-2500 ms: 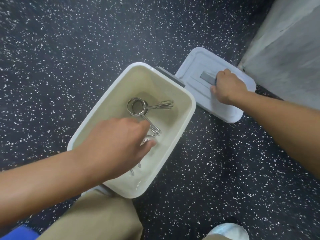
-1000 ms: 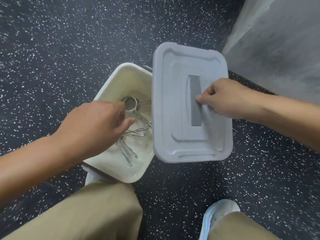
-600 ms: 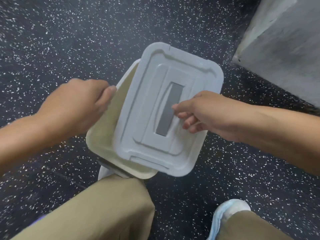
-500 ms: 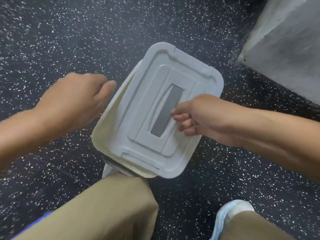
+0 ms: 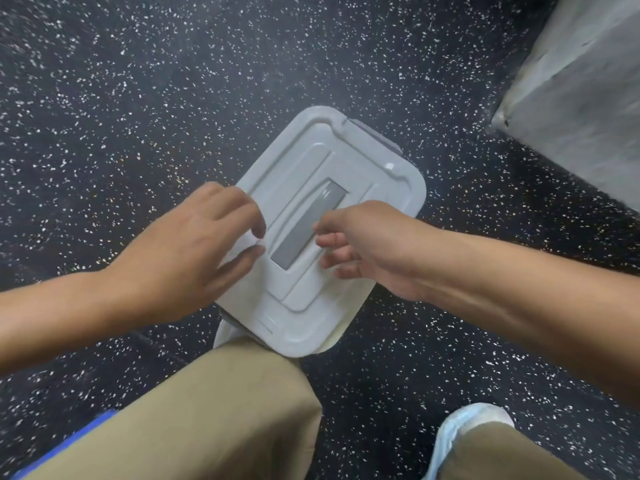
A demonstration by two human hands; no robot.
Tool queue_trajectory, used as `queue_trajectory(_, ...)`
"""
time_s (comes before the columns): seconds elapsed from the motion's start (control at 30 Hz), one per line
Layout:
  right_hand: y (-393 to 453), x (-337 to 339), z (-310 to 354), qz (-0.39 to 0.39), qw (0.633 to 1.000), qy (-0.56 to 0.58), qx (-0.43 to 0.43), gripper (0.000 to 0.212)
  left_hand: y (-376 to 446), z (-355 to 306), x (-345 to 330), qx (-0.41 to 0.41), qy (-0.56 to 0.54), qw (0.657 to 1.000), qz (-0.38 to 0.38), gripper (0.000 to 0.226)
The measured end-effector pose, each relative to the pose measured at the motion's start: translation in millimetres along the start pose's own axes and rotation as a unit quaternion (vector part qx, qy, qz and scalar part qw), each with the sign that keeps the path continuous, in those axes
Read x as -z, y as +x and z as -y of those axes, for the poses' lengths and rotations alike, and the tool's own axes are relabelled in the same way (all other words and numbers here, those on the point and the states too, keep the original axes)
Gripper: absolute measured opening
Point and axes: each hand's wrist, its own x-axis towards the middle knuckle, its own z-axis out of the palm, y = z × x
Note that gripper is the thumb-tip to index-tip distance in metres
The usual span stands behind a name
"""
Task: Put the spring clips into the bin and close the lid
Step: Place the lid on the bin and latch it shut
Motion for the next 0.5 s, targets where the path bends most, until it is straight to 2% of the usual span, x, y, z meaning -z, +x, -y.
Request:
queue_trajectory(0.17, 1, 4, -3, -0.004, 0.999, -0.048, 0.013, 0.035, -10, -2, -17, -0.072, 0.028, 0.995, 0.068, 0.048)
queue_trajectory(0.27, 2, 16, -1, -0.087, 0.985, -0.125, 0.082, 0.019, -15, -4, -31, -0.101, 0.036, 0.988, 0.110, 0.068)
queue_trajectory(0.37, 11, 40, 9, -0.223, 0.913, -0.263, 0.217, 0.016, -20, -10, -40, -0.107, 0.043, 0.985, 0.126, 0.083)
queue_trajectory(0.5, 42, 75, 19, -0.321, 0.800, -0.380, 0.335, 0.027, -18, -16, -40, -0.113, 0.072, 0.981, 0.137, 0.098)
